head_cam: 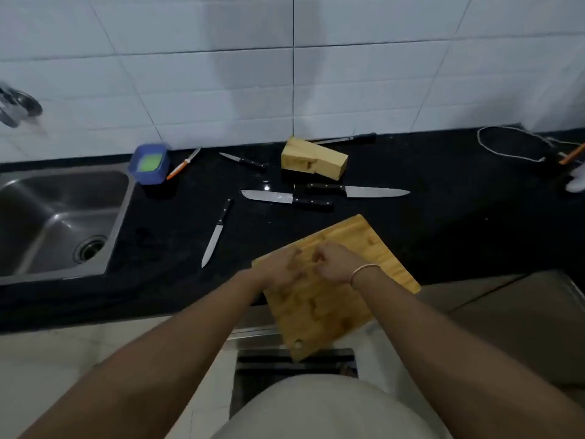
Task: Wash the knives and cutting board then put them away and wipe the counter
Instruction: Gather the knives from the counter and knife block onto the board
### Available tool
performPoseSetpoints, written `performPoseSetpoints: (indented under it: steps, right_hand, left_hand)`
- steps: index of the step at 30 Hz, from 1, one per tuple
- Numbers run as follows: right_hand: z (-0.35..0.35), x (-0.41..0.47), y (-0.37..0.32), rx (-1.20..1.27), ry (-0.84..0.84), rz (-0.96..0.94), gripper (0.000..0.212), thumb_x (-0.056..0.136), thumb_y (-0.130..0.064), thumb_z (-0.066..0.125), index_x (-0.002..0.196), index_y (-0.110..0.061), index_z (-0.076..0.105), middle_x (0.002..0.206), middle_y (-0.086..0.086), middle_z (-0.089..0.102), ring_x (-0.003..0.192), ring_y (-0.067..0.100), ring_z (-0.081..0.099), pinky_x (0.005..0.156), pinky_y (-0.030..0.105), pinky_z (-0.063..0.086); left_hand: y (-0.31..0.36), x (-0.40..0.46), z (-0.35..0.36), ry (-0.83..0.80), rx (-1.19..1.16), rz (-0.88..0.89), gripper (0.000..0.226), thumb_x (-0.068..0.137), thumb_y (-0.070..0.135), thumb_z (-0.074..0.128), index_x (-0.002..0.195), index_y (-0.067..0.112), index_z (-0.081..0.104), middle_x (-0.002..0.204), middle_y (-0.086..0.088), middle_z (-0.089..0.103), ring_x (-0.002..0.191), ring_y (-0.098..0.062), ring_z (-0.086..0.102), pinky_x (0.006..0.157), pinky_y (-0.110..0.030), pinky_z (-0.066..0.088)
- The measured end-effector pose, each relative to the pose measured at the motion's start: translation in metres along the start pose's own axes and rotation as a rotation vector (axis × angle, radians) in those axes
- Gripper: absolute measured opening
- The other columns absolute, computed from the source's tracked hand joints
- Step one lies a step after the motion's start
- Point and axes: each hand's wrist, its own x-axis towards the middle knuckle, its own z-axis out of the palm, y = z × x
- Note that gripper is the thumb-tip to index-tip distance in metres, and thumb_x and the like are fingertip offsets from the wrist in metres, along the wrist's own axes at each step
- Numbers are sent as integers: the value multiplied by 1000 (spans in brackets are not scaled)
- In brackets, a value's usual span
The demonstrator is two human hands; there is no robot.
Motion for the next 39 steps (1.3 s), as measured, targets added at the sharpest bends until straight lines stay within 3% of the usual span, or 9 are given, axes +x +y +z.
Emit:
performPoseSetpoints:
  steps: [2, 5, 13, 20, 25, 28, 33, 36, 39]
  right_hand:
    - [-7, 15, 15, -59, -5, 5, 13, 92, -35, 61, 102, -27, 62, 111, -3, 61, 95, 15, 58, 89, 37, 54]
    - [-10, 32, 26, -179, -68, -3, 27, 85, -50, 67, 93, -27, 56, 97, -4, 58, 86, 15, 57, 83, 38, 55]
    - [-22, 66, 26, -287, -43, -58, 45, 78, -68, 65, 93, -28, 50, 101, -5, 61, 94, 17, 59, 80, 36, 52]
    - [-38, 105, 21, -300, -108, 0, 46, 81, -65, 65, 104, -25, 60, 102, -2, 63, 95, 21, 63, 80, 37, 55]
    - [-61, 146, 32, -234, 293, -45, 43, 91, -42, 64, 129, -24, 52, 126, 4, 52, 118, 27, 49, 95, 44, 47]
    - [-59, 165, 39, -353, 232, -53, 50, 96, -43, 57, 138, -21, 45, 135, 8, 48, 125, 31, 44, 102, 47, 40]
    - [-54, 182, 36, -363, 199, -90, 36, 100, -40, 51, 128, -17, 47, 124, 9, 54, 114, 31, 53, 93, 44, 43]
    - [-61, 187, 30, -220, 194, -105, 21, 105, -32, 44, 113, -14, 52, 112, 10, 56, 103, 31, 57, 83, 43, 46]
    - [-72, 177, 34, 88, 349, -94, 26, 107, -25, 37, 95, -9, 53, 89, 10, 56, 83, 31, 57, 71, 45, 46]
  left_hand:
    - [4, 8, 12, -78, 46, -63, 80, 102, 46, 54, 162, 15, 11, 169, -10, 10, 156, -33, 12, 124, -50, 22]
    - [9, 11, 34, -146, 164, -197, 89, 103, 54, 44, 162, 22, -14, 168, -4, -24, 155, -32, -18, 124, -54, 2]
    - [-2, 31, 15, -64, 192, -189, 81, 106, 47, 40, 162, 24, -14, 169, 3, -19, 156, -24, -18, 126, -50, -3]
    - [-4, 65, -30, -223, 152, -257, 82, 105, 46, 46, 161, 35, -12, 170, 2, -16, 158, -29, -6, 127, -52, 9]
    - [-3, 84, -76, -257, -9, -245, 64, 105, 39, 48, 162, 29, 20, 164, -7, 32, 148, -28, 34, 119, -42, 31]
    - [-3, 88, -84, -176, 27, -228, 56, 106, 41, 46, 158, 26, 33, 154, -6, 47, 139, -27, 47, 113, -41, 39]
    - [-2, 72, -64, -68, 177, -142, 50, 99, 33, 53, 147, 26, 44, 121, -2, 66, 104, -21, 65, 93, -41, 54]
    - [-4, 74, -62, 155, 207, -49, 29, 100, 29, 48, 127, 25, 58, 79, 7, 63, 66, -9, 58, 65, -33, 52]
    - [-12, 97, -64, 333, 221, 83, 23, 97, 25, 45, 108, 21, 65, 76, 6, 65, 65, -15, 61, 59, -35, 52]
